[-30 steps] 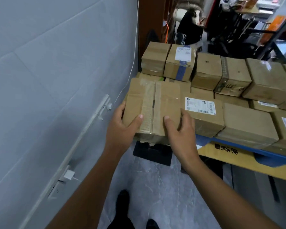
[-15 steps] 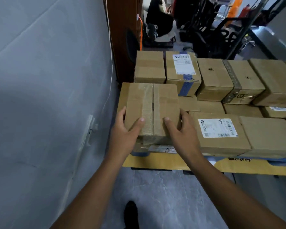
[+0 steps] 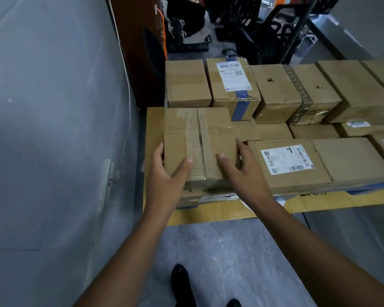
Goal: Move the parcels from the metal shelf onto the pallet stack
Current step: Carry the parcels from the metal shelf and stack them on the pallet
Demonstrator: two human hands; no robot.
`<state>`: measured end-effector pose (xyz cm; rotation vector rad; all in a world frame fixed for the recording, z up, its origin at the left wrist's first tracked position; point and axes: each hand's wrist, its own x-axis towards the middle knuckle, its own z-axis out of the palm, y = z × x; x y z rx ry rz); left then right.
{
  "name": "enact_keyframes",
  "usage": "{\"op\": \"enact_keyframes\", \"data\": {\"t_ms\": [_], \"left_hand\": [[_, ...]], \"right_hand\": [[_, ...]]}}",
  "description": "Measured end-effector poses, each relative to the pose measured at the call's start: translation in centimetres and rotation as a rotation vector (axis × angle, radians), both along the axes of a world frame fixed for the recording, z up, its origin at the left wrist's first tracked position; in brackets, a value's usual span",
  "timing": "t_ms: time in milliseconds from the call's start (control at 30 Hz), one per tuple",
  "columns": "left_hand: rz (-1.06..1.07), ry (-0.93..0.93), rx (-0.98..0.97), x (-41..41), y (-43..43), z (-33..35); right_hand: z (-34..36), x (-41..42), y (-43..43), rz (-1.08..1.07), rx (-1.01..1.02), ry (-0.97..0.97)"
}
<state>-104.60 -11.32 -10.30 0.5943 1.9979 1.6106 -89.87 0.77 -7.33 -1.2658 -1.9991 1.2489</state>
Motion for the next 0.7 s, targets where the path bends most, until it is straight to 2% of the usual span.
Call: {"op": "enact_keyframes", "data": {"t_ms": [167,267,367,533,700], "left_hand": [[0.05,0.104,-0.009,0.8,-0.9,1.7],[0.107,0.241,0.081,2.5,-1.6,3.4],[0.075,0.404,0.125,6.3,-1.7,5.4],[-0.158,0.456,0.195,17.5,-0.4,7.2],[-0.571,0.467,0.15,33.2,-0.8,6.7]], "right_hand": [[1.3,1.7,-0.6,0.001,-0.073,0.061],[2.5,4.4,-1.4,-0.017,-0.048,0.103],[3.6,9.2,-2.4,-0.079,-0.025,0.127],[4.6,21.8,-4.9,-0.264,0.047,0.121],[5.1,38.1,-9.9,-0.491,0.078,0.117]]}}
